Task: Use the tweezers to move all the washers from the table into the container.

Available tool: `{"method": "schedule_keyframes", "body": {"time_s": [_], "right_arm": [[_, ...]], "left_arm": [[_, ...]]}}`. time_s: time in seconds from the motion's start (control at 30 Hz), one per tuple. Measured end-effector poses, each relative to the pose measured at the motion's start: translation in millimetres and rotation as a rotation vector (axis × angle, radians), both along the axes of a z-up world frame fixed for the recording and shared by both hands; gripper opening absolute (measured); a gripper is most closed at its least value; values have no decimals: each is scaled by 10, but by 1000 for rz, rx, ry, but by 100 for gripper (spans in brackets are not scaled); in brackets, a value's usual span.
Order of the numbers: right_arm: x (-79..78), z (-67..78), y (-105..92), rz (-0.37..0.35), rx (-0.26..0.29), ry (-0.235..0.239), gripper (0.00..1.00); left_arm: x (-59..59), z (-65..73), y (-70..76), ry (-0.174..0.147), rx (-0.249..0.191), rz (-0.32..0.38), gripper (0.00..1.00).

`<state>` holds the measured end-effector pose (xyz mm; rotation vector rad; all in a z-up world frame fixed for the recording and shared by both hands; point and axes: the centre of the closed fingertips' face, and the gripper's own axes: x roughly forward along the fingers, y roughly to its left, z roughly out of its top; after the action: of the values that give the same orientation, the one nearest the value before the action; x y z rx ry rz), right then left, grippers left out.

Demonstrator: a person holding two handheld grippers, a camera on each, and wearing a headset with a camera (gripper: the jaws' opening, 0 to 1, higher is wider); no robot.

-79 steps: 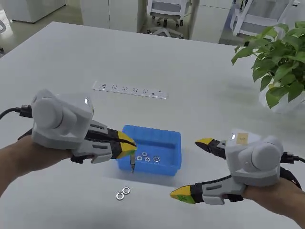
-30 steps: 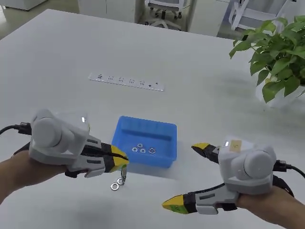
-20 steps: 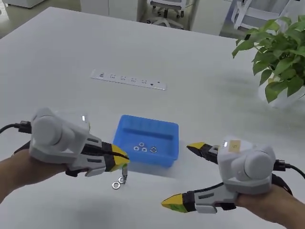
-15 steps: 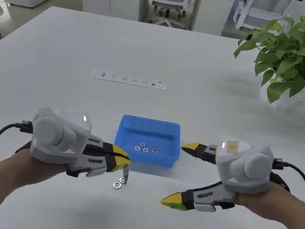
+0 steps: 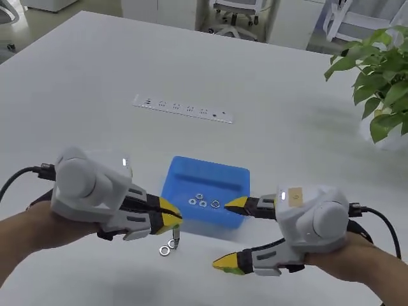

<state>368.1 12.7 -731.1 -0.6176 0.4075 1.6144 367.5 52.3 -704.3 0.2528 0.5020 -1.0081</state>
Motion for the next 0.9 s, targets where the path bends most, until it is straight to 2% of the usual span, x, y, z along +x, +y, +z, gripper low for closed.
{"method": "schedule_keyframes", "body": {"time_s": [0.2,0.43,0.9], "right_arm": [[-53,-59,192,84,-6,16,44],[-67,-138,341,150,-24,5,34],[-134,-299,494,249,-67,0,18]], "left_arm": [[-15,10,-6,7,9,2,5],[-19,19,-16,12,12,8,5],[-15,18,-20,15,13,4,5]]}}
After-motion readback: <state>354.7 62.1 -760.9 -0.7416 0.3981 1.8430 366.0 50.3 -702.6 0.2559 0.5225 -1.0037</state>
